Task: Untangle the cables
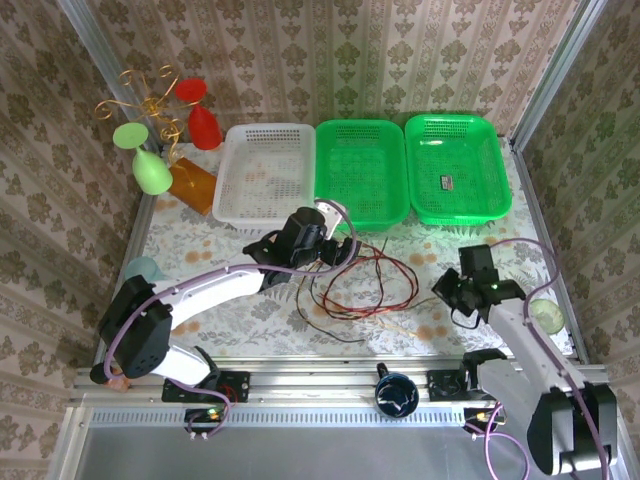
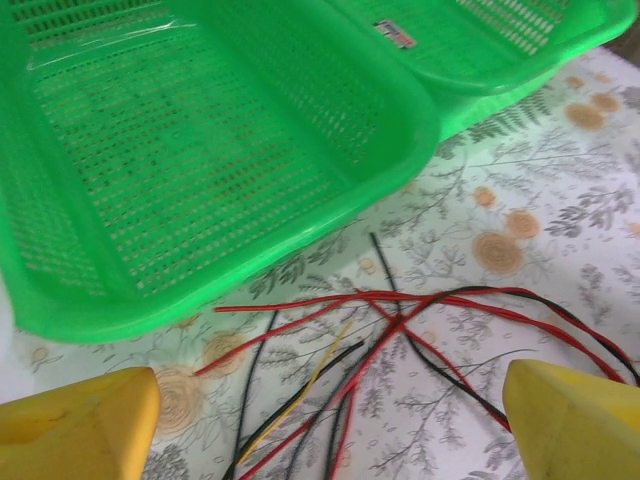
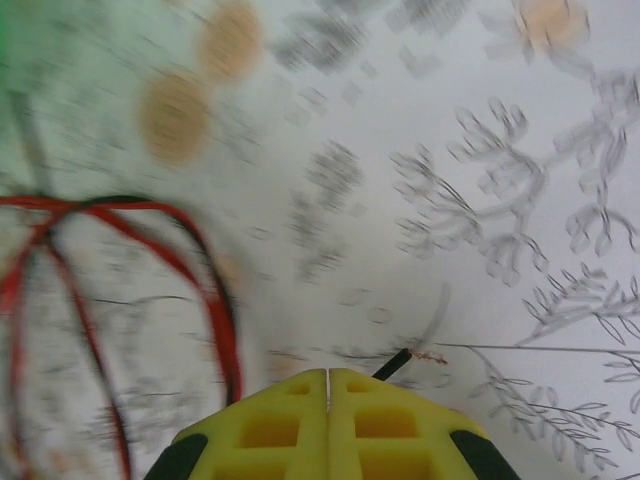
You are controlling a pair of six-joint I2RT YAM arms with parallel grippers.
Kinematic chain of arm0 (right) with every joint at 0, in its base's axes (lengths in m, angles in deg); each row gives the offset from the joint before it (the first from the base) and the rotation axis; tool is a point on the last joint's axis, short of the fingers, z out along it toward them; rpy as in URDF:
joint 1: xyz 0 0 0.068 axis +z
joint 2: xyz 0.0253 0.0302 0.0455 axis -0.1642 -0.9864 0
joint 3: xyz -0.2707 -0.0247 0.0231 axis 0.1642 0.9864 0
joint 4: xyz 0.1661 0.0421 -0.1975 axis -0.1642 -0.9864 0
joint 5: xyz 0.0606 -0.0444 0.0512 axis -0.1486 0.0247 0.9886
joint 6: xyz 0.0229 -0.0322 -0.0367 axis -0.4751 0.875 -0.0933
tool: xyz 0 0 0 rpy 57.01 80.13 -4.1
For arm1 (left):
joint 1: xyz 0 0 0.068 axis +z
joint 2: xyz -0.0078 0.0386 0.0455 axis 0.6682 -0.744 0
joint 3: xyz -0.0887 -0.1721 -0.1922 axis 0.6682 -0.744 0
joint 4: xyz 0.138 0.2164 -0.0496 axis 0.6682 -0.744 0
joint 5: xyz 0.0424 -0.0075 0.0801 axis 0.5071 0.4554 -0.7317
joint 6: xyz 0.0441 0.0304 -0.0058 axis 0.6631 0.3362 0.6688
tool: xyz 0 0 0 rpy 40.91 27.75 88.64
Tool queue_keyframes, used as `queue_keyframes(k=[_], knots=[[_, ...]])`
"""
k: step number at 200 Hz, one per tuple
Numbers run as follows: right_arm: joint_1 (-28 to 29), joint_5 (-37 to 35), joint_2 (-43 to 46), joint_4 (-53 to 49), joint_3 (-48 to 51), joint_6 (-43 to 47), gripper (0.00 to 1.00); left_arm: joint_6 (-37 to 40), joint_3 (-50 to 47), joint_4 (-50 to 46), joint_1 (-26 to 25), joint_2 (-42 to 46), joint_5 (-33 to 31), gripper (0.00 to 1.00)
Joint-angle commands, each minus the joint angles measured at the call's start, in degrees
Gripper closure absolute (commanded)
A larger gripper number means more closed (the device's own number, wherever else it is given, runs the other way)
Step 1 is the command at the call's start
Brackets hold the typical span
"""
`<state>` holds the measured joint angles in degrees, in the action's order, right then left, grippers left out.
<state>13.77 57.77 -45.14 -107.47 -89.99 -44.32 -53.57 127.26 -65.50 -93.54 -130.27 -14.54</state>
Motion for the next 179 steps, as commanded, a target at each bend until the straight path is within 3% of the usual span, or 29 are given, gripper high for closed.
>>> queue_keyframes(k=[1,75,121,150,179], knots=[[0.3,-1.9,4.8,-4.1,-6.7,1.2,1.0,-1.6,3.7,-1.8,0.9,-0.5,5.2,0.12],[0.3,2.4,5.0,-4.4,-24.3,8.2,1.0,0.8,8.2,-7.8,3.3,-0.8,9.4,0.1],[0.6,5.3,3.1,-4.1,-30.3,14.4,1.0,1.1,8.6,-8.7,5.6,0.6,11.8,0.1],[1.2,3.0,4.9,2.3,-25.6,21.3,1.0,-2.3,8.6,-6.5,7.6,1.0,14.7,0.1],[4.2,3.3,6.0,15.8,-16.1,22.9,1.0,-4.7,8.7,-4.1,8.6,0.4,17.0,0.11]])
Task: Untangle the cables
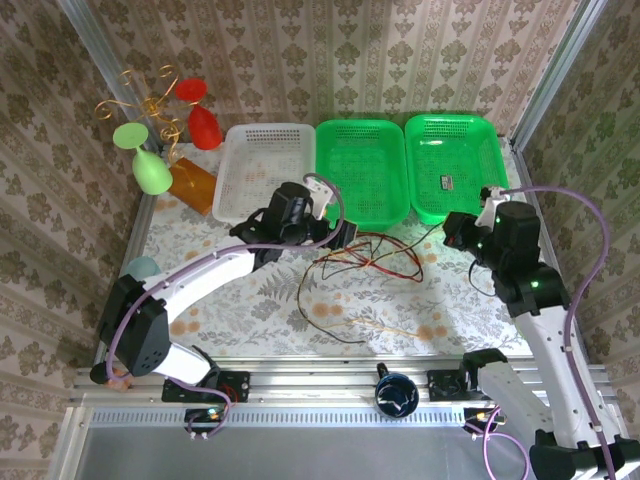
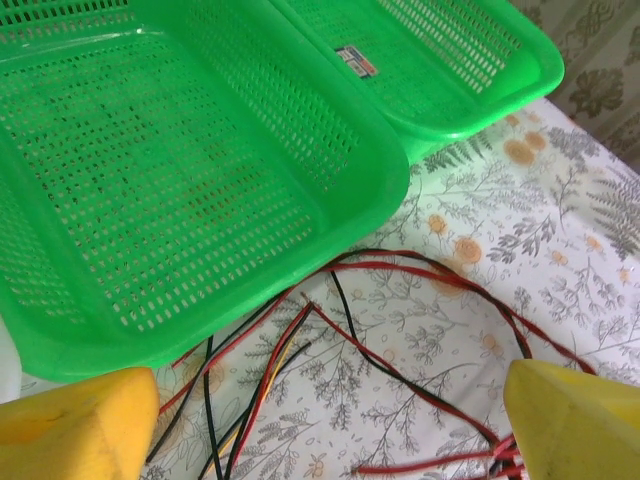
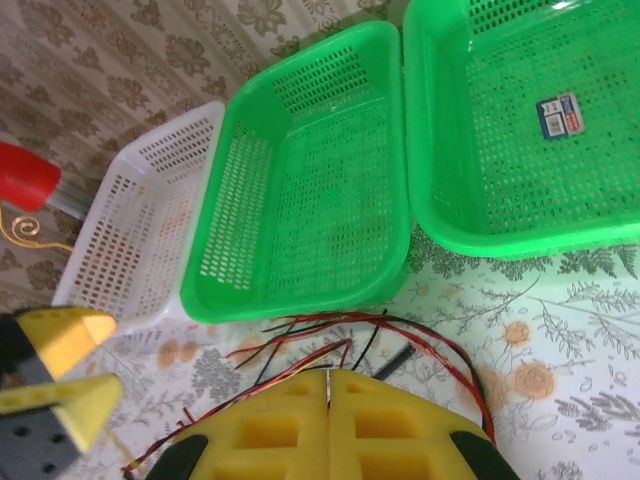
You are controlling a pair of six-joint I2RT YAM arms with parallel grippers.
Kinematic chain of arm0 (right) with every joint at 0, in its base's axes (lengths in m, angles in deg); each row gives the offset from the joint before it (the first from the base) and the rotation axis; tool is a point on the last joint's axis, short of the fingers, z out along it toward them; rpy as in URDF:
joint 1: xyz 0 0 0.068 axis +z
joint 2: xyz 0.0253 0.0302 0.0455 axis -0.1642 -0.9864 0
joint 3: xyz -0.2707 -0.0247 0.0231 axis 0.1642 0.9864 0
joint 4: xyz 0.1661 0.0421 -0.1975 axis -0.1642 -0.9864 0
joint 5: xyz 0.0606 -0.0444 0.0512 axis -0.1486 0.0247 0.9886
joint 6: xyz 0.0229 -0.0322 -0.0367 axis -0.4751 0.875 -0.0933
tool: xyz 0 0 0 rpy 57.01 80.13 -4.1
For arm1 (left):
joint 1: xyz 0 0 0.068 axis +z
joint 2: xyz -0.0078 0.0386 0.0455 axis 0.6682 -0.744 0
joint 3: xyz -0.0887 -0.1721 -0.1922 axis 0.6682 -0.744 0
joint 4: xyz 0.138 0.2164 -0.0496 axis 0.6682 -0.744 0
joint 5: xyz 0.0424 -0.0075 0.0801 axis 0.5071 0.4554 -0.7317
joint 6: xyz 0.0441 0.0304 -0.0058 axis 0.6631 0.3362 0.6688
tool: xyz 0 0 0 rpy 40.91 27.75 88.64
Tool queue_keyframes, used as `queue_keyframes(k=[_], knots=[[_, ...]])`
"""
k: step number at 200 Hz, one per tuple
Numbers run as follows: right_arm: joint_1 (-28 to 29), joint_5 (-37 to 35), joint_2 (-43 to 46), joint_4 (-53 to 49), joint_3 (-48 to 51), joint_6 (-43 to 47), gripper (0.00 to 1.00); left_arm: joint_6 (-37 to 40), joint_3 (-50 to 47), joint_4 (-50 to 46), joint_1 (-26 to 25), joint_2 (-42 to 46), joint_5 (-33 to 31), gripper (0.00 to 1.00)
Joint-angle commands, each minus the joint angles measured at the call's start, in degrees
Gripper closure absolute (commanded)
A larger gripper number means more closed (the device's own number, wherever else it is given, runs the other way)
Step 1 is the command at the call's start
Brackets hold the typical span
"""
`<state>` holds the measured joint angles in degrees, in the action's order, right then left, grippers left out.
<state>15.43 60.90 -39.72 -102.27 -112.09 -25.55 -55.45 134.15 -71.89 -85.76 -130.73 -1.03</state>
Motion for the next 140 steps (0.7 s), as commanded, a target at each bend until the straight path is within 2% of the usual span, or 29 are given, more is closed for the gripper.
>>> queue_keyframes(k=[1,21,53,75,140], knots=[[2.8,0.0,0.6,10.7,6.1,4.2,1.0,-2.8,1.9,2.3,0.9,0.9,3.5,0.11],[5.9,-2.1,-0.7,11.9,5.6,5.2,1.0,-2.4,2.5,1.8,0.9,1.2,4.0,0.11],[7.4,-2.7,-1.8,12.9,-0.2,6.6,1.0,-1.7,1.2,3.8,1.1,2.6,4.3,0.11],[7.8,-4.9,-1.6,15.3,-3.5,6.6,1.0,-1.7,3.7,-1.9,2.2,1.2,3.6,0.11],[8.6,-0.8,-4.5,22.2,-12.6,8.8,1.0,-4.2,2.0,-1.7,5.1,-0.1,4.5,0.12]])
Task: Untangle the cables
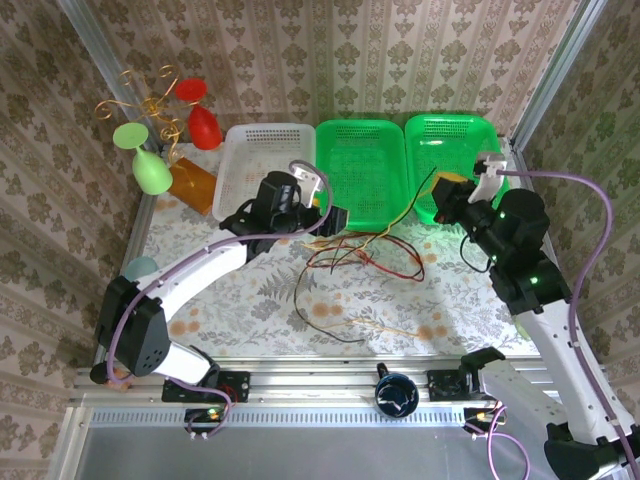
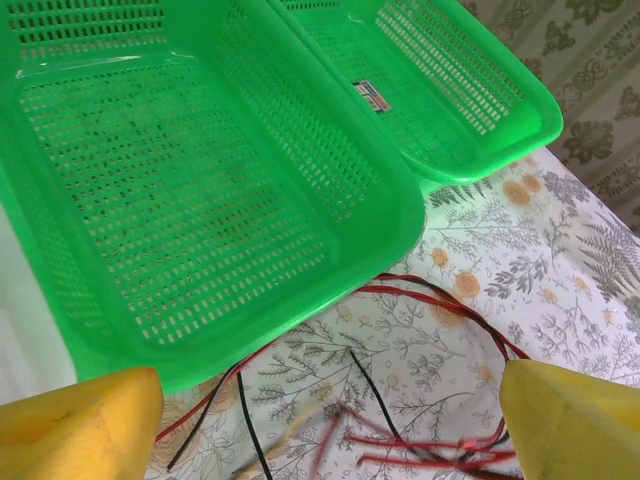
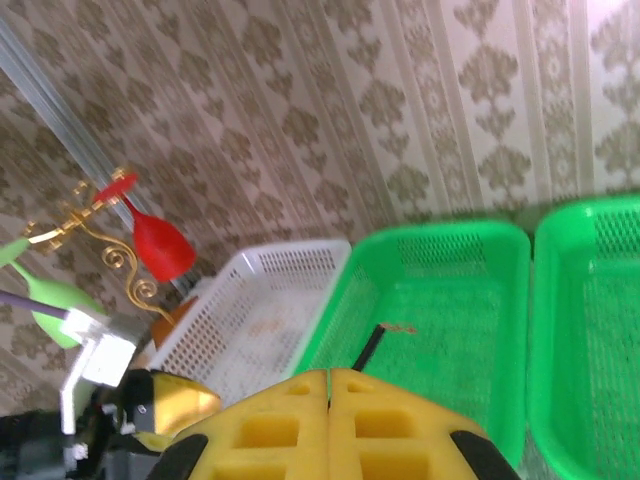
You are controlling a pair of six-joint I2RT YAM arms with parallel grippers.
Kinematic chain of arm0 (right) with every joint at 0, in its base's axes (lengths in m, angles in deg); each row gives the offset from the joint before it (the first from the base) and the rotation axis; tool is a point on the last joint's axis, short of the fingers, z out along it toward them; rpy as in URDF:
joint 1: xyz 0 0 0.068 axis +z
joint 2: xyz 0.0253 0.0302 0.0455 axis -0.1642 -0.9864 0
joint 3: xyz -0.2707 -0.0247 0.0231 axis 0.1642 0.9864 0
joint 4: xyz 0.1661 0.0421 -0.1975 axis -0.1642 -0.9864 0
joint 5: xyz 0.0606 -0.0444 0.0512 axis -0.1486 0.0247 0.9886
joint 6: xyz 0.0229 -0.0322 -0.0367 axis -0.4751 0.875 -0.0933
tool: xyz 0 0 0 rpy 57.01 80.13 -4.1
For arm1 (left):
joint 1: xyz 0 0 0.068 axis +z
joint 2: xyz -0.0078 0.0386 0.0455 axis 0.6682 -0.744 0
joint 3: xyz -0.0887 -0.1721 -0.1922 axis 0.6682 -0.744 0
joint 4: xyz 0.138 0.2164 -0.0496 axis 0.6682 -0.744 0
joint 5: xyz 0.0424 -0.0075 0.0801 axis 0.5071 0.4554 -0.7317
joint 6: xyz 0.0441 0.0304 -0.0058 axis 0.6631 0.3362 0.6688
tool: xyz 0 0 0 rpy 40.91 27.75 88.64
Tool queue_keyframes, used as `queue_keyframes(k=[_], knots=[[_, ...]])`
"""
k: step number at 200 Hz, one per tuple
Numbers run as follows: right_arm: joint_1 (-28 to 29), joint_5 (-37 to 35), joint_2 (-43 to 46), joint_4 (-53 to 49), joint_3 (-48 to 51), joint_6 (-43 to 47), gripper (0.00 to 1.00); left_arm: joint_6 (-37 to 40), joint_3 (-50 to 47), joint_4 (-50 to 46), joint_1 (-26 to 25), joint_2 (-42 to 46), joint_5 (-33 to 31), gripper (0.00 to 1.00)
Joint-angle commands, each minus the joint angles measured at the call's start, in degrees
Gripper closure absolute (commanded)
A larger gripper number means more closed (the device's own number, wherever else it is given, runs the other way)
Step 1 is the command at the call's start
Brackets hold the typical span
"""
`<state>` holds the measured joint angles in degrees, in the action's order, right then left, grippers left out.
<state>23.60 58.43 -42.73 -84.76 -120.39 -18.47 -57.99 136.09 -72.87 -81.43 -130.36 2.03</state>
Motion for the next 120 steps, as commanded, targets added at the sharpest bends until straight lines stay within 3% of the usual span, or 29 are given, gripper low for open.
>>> queue_keyframes(k=[1,51,120], knots=[[0.4,1.7,-1.6,4.7,-4.5,1.8,1.0,-1.7,0.0,-0.7,0.7,-0.5,1.5,0.12],[0.6,3.3,-7.2,5.0,-10.8,6.2,1.0,-2.7,0.0,-0.3,2.1,-0.3,3.0,0.14],[3.4,-7.1,-13.6,7.3,1.4,7.6,1.0,-0.9,0.8,-1.8,2.1,2.4,7.0,0.15]])
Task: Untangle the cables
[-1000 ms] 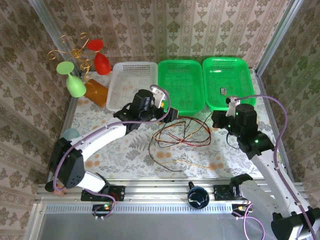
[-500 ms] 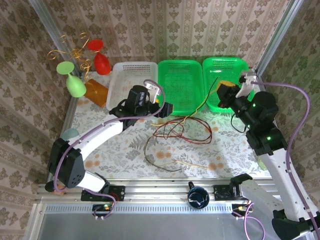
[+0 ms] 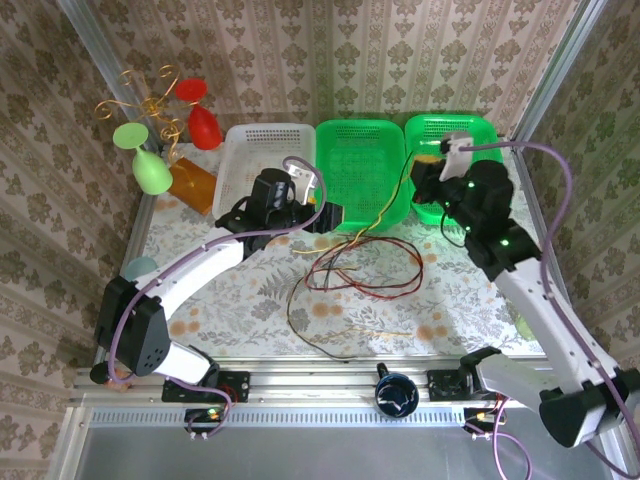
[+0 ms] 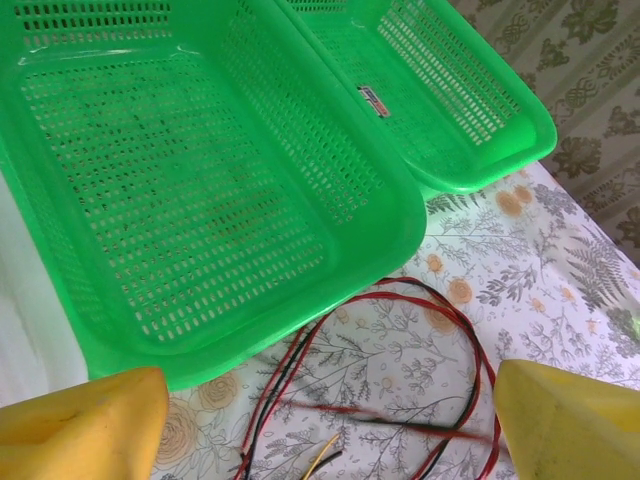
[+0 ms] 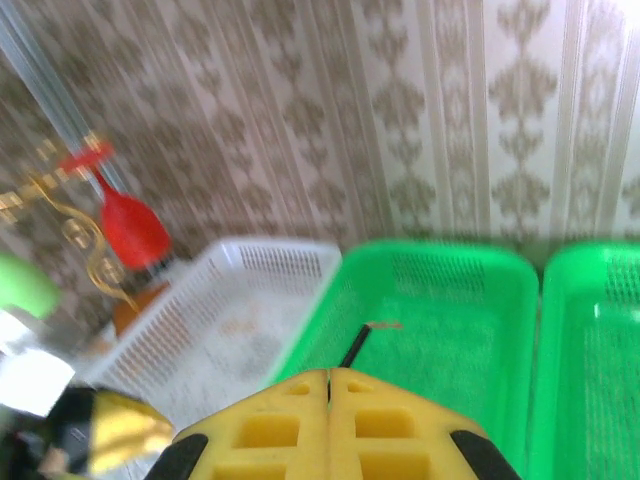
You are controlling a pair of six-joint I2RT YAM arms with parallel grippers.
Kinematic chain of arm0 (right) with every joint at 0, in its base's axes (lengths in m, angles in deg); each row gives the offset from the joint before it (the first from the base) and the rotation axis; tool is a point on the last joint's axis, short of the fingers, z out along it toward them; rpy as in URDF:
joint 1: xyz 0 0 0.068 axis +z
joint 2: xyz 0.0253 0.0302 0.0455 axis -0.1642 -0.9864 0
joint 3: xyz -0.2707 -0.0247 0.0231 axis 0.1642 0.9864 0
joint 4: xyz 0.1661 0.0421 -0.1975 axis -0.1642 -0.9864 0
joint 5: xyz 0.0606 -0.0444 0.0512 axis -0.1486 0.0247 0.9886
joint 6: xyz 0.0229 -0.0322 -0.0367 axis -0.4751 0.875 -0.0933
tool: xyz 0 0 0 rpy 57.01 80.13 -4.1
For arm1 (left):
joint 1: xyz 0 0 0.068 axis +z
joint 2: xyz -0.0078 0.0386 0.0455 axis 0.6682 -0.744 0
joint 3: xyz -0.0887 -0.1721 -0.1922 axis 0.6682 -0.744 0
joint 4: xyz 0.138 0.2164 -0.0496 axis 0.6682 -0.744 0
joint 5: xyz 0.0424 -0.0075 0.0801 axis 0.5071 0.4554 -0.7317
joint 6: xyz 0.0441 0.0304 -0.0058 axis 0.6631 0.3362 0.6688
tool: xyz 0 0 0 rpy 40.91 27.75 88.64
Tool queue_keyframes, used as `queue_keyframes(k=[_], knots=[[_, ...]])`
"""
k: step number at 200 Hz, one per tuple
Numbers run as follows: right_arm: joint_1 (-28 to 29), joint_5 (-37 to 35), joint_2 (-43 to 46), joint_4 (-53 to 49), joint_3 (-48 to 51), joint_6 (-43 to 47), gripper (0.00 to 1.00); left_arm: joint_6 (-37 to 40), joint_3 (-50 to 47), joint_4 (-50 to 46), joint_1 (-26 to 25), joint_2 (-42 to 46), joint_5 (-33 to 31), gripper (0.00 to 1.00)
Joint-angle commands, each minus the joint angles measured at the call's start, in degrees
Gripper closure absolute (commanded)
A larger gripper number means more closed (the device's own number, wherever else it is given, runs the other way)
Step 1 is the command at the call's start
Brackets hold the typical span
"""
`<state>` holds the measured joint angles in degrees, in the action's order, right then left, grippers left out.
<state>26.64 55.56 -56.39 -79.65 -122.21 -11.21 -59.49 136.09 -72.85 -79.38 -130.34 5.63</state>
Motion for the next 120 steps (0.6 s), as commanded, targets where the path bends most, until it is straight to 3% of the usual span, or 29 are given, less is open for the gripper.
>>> queue_keyframes(k=[1,66,120], knots=[[0.4,-4.2,0.1,2.3,3.3,0.3,1.0,0.7,0.8,-2.0,0.0,2.5,3.4,0.15],[0.4,-2.5,-2.3,-0.6,-1.4,1.4,1.0,8.1,-1.6,-13.2,-0.3,13.4,-0.8,0.14],[0.0,-5.1,-0.7,-7.2,-9.0,10.7,1.0,8.3,-5.2,-15.9,0.4,15.7,-2.3,0.14]])
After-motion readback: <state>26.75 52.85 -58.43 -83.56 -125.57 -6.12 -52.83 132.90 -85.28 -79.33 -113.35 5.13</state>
